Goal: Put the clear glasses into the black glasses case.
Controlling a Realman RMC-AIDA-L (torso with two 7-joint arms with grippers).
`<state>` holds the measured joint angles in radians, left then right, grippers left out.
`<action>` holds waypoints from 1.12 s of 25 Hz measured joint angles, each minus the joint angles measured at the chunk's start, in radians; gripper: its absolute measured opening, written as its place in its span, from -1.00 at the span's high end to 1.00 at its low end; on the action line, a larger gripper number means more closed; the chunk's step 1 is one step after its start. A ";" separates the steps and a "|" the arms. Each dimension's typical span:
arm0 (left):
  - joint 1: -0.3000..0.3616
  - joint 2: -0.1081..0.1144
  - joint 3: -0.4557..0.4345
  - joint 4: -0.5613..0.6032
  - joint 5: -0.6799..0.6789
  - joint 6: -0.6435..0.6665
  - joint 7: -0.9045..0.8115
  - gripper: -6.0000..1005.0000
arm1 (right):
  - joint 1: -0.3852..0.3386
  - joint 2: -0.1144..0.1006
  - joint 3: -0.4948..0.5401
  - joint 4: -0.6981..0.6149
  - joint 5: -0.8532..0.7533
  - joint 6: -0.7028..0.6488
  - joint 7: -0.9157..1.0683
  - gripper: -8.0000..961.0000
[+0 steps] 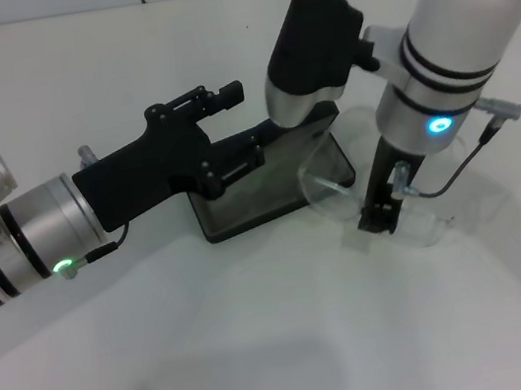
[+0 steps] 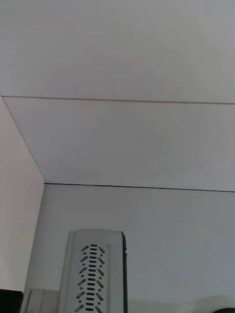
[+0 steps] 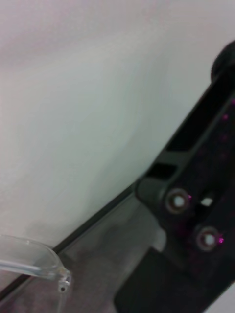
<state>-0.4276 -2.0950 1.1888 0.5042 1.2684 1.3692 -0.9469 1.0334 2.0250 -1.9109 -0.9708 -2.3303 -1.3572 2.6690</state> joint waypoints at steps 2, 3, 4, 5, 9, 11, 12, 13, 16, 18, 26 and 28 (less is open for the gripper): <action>0.001 0.000 0.000 0.002 0.000 0.015 -0.001 -0.18 | -0.027 -0.001 0.047 -0.045 -0.043 -0.034 -0.001 0.74; 0.000 0.000 -0.001 0.002 -0.001 0.027 -0.001 -0.18 | -0.040 -0.001 0.068 -0.065 -0.053 -0.043 -0.004 0.74; -0.001 0.000 -0.002 0.001 -0.001 0.041 -0.001 -0.18 | -0.063 -0.001 0.105 -0.098 -0.067 -0.062 -0.013 0.74; -0.002 0.000 -0.004 0.001 -0.001 0.058 -0.001 -0.18 | -0.084 -0.001 0.147 -0.134 -0.074 -0.082 -0.026 0.74; -0.002 0.001 -0.006 0.003 -0.002 0.128 -0.003 -0.18 | -0.150 -0.002 0.291 -0.224 -0.056 -0.148 -0.101 0.74; -0.002 0.002 -0.008 0.004 -0.005 0.157 -0.003 -0.18 | -0.199 -0.002 0.352 -0.276 -0.029 -0.179 -0.159 0.74; -0.002 0.002 -0.009 0.003 -0.015 0.167 -0.003 -0.18 | -0.225 -0.003 0.375 -0.297 -0.009 -0.189 -0.192 0.74; -0.002 0.002 -0.009 0.003 -0.015 0.167 -0.003 -0.18 | -0.245 -0.004 0.394 -0.312 0.007 -0.196 -0.219 0.74; -0.002 0.003 -0.009 -0.003 -0.054 0.181 -0.012 -0.18 | -0.316 -0.004 0.439 -0.344 0.083 -0.198 -0.358 0.74; -0.004 0.004 -0.008 -0.001 -0.058 0.182 -0.022 -0.18 | -0.373 -0.003 0.459 -0.356 0.140 -0.183 -0.497 0.74; -0.008 0.011 -0.009 0.005 -0.058 0.192 -0.038 -0.18 | -0.548 -0.001 0.525 -0.303 0.392 -0.108 -1.018 0.74; -0.008 0.014 -0.009 0.006 -0.058 0.192 -0.042 -0.18 | -0.564 -0.002 0.539 -0.274 0.446 -0.110 -1.109 0.74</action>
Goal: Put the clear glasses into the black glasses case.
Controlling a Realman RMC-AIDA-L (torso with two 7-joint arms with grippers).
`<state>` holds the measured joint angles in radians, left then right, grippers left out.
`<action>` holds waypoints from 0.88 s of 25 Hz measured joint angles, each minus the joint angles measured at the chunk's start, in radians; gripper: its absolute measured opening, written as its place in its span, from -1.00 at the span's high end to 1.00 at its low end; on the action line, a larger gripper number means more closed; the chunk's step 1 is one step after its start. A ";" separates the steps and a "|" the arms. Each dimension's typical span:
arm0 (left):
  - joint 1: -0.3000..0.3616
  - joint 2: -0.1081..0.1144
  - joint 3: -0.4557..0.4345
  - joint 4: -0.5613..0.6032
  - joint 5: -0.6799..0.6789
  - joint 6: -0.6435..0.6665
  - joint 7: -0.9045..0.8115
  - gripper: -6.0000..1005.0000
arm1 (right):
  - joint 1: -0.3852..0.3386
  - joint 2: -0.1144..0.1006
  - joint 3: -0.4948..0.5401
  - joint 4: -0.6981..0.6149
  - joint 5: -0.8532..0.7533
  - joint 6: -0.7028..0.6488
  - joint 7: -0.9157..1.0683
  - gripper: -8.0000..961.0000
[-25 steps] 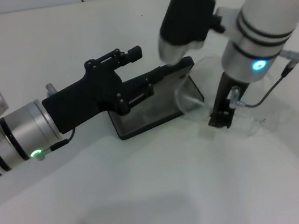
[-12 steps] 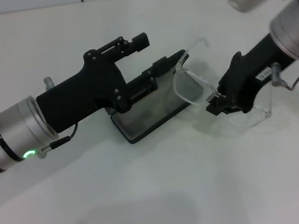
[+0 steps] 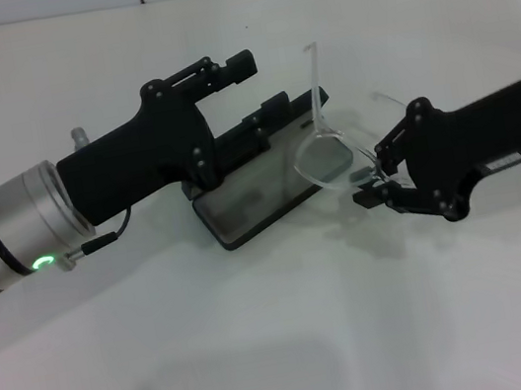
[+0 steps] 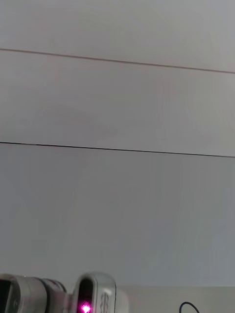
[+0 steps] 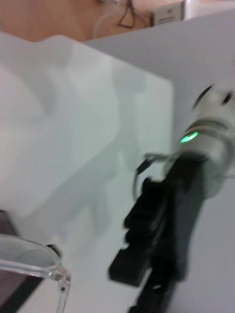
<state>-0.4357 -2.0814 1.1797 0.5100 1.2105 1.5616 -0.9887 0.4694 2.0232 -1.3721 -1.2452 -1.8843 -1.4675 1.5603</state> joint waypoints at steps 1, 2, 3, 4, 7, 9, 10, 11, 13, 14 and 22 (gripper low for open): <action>0.000 0.001 0.000 0.001 0.000 0.000 -0.003 -0.17 | -0.011 -0.001 0.008 0.025 0.032 -0.002 -0.074 0.74; 0.000 0.003 0.000 0.003 0.000 0.000 -0.005 -0.17 | -0.016 -0.001 0.013 0.045 0.049 -0.001 -0.126 0.74; 0.000 0.003 0.000 0.004 0.000 0.000 -0.006 -0.17 | -0.020 -0.001 0.017 0.063 0.066 0.001 -0.171 0.74; -0.002 0.004 0.000 0.005 0.000 0.000 -0.006 -0.17 | -0.023 -0.001 0.018 0.080 0.076 0.003 -0.211 0.74; -0.008 0.005 0.000 0.010 0.001 0.000 -0.007 -0.17 | -0.024 0.001 0.017 0.124 0.093 0.009 -0.309 0.74; -0.010 0.005 0.000 0.015 0.002 0.000 -0.013 -0.17 | -0.023 0.003 0.013 0.143 0.101 0.019 -0.349 0.74; -0.011 0.007 0.000 0.017 0.002 0.000 -0.019 -0.17 | -0.023 0.004 0.012 0.152 0.108 0.022 -0.364 0.74; -0.014 0.009 0.000 0.017 0.002 0.001 -0.025 -0.17 | -0.022 0.004 0.010 0.162 0.119 0.024 -0.383 0.74; -0.021 0.012 0.000 0.017 0.005 0.009 -0.035 -0.17 | -0.021 0.004 0.008 0.176 0.137 0.025 -0.410 0.74; -0.025 0.014 0.001 0.017 0.010 0.018 -0.039 -0.17 | -0.020 0.004 0.005 0.183 0.148 0.025 -0.428 0.74; -0.071 0.032 0.008 0.017 0.067 0.075 -0.084 -0.17 | -0.029 0.003 -0.041 0.194 0.210 0.027 -0.552 0.74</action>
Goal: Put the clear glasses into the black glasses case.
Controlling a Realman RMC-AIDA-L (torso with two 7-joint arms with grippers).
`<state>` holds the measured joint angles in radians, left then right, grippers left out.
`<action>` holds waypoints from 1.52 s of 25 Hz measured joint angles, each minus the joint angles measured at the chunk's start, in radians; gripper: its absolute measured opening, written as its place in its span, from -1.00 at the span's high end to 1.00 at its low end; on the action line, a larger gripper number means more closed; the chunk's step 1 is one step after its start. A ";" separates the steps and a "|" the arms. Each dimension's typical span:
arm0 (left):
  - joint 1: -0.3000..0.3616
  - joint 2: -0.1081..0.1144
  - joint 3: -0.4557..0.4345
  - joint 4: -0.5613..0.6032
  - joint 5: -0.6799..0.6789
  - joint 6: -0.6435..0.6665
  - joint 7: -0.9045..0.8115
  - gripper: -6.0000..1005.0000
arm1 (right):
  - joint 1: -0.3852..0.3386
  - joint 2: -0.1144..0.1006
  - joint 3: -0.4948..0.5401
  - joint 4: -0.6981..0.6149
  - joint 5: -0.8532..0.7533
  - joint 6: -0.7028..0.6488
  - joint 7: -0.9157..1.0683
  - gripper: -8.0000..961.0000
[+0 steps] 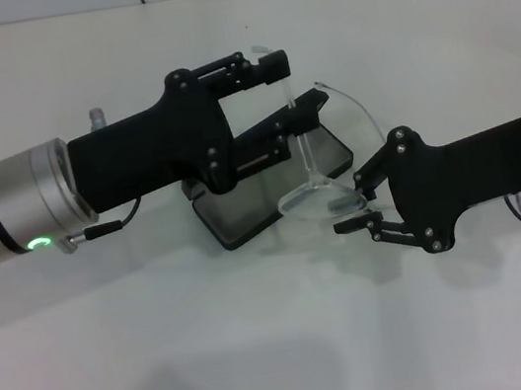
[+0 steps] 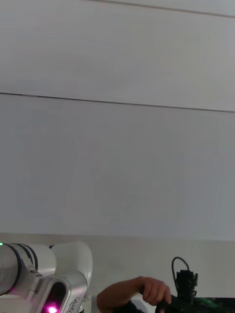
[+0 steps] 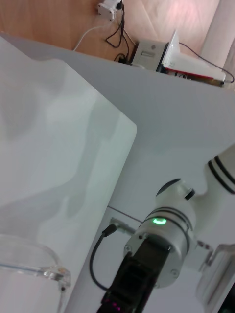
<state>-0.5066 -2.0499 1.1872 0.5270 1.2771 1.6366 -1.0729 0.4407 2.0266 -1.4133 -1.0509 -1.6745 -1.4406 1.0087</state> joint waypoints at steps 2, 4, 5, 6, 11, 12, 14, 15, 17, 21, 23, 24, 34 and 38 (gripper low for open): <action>-0.004 0.001 0.000 0.000 0.008 0.000 -0.005 -0.17 | -0.002 0.001 -0.003 0.000 0.004 -0.001 -0.015 0.74; -0.005 0.001 0.000 0.000 0.015 0.000 -0.007 -0.17 | -0.007 0.001 -0.007 0.000 0.014 -0.005 -0.029 0.74; -0.005 0.001 0.000 -0.001 0.019 0.000 -0.010 -0.17 | -0.009 0.001 -0.009 0.000 0.018 -0.007 -0.037 0.74; -0.006 0.000 0.000 -0.001 0.023 0.000 -0.014 -0.17 | -0.013 0.000 -0.013 0.000 0.029 -0.011 -0.060 0.74; -0.006 0.001 0.000 -0.003 0.028 -0.008 -0.035 -0.17 | -0.035 0.000 -0.033 -0.007 0.056 -0.018 -0.158 0.74; -0.005 0.001 0.000 -0.003 0.030 -0.008 -0.039 -0.17 | -0.037 0.000 -0.037 -0.010 0.058 -0.020 -0.174 0.74; -0.006 0.002 -0.001 -0.002 0.041 -0.008 -0.055 -0.17 | -0.039 0.000 -0.040 -0.011 0.062 -0.020 -0.191 0.74; -0.010 0.003 -0.002 -0.002 0.049 -0.009 -0.063 -0.17 | -0.039 0.000 -0.041 -0.010 0.068 -0.020 -0.204 0.74; -0.018 0.003 -0.004 -0.002 0.070 -0.009 -0.081 -0.17 | -0.042 0.000 -0.043 -0.004 0.085 -0.021 -0.232 0.74; -0.029 0.002 -0.005 -0.002 0.100 -0.011 -0.105 -0.17 | -0.059 0.000 -0.045 -0.001 0.114 -0.021 -0.310 0.74; -0.030 0.002 -0.003 -0.002 0.104 -0.012 -0.107 -0.17 | -0.062 0.000 -0.046 -0.002 0.121 -0.020 -0.334 0.74; -0.031 0.002 -0.002 -0.001 0.105 -0.013 -0.108 -0.17 | -0.063 0.000 -0.046 -0.003 0.123 -0.020 -0.341 0.74; -0.058 -0.007 -0.002 -0.001 0.154 -0.029 -0.134 -0.17 | -0.086 0.000 -0.046 0.001 0.135 -0.011 -0.413 0.74; -0.070 -0.014 -0.001 -0.001 0.177 -0.047 -0.137 -0.17 | -0.088 0.000 -0.042 0.001 0.136 -0.010 -0.418 0.74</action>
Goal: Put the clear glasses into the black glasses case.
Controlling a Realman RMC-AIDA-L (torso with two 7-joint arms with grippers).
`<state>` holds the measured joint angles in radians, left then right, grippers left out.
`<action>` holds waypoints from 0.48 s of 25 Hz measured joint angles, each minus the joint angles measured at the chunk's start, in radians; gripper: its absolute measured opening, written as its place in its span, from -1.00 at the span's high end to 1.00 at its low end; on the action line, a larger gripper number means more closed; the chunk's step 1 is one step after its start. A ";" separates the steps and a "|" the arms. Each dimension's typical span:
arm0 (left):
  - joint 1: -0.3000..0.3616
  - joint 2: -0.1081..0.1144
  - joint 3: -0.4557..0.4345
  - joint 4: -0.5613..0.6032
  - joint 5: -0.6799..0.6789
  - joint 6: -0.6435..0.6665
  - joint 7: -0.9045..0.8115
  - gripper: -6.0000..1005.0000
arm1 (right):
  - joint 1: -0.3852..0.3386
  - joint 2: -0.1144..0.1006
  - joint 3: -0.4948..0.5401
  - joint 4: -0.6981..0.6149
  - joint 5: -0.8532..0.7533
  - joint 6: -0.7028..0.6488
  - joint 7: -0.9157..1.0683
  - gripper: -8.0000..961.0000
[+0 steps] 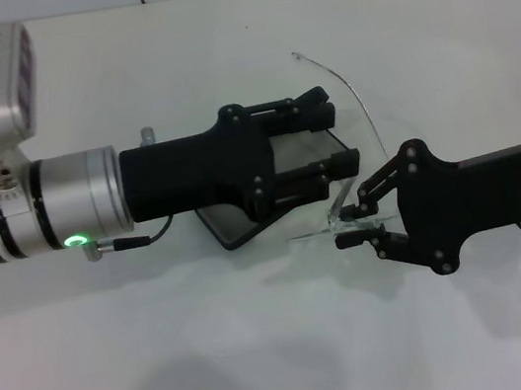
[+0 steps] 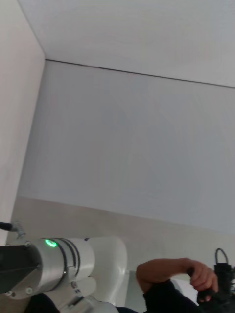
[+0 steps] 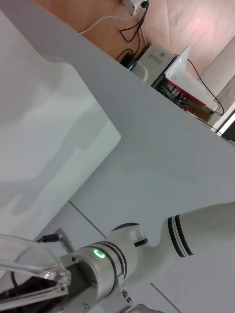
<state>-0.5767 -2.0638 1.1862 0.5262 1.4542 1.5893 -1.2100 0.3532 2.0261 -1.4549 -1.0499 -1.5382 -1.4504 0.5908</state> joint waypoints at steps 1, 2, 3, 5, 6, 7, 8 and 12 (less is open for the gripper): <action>-0.003 -0.001 0.000 0.000 0.008 -0.001 -0.003 -0.17 | 0.000 0.000 0.000 0.000 0.000 0.000 0.000 0.74; -0.008 -0.003 0.000 0.000 0.017 -0.003 -0.007 -0.17 | 0.000 0.000 0.000 0.000 0.000 0.001 0.000 0.74; -0.011 -0.005 0.001 0.000 0.021 -0.003 -0.010 -0.17 | 0.000 0.000 0.000 0.001 0.000 0.001 0.000 0.74; -0.013 -0.009 0.000 0.000 0.029 -0.003 -0.013 -0.17 | -0.001 0.000 0.000 0.001 0.000 0.001 -0.001 0.74; -0.014 -0.010 -0.002 0.000 0.029 -0.003 -0.013 -0.17 | -0.001 0.000 0.001 0.001 0.000 0.001 -0.002 0.74; -0.014 -0.010 -0.004 0.000 0.028 -0.003 -0.013 -0.17 | -0.001 0.000 0.001 0.001 0.000 0.002 -0.004 0.74; -0.014 -0.009 -0.008 0.000 0.024 -0.003 -0.014 -0.17 | -0.002 -0.001 0.001 0.002 0.000 0.002 -0.007 0.74; -0.009 -0.003 -0.065 0.000 0.009 -0.003 -0.020 -0.17 | -0.017 -0.001 0.008 0.002 0.005 0.003 -0.035 0.74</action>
<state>-0.5855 -2.0668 1.1216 0.5265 1.4631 1.5860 -1.2295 0.3365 2.0247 -1.4467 -1.0474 -1.5328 -1.4473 0.5555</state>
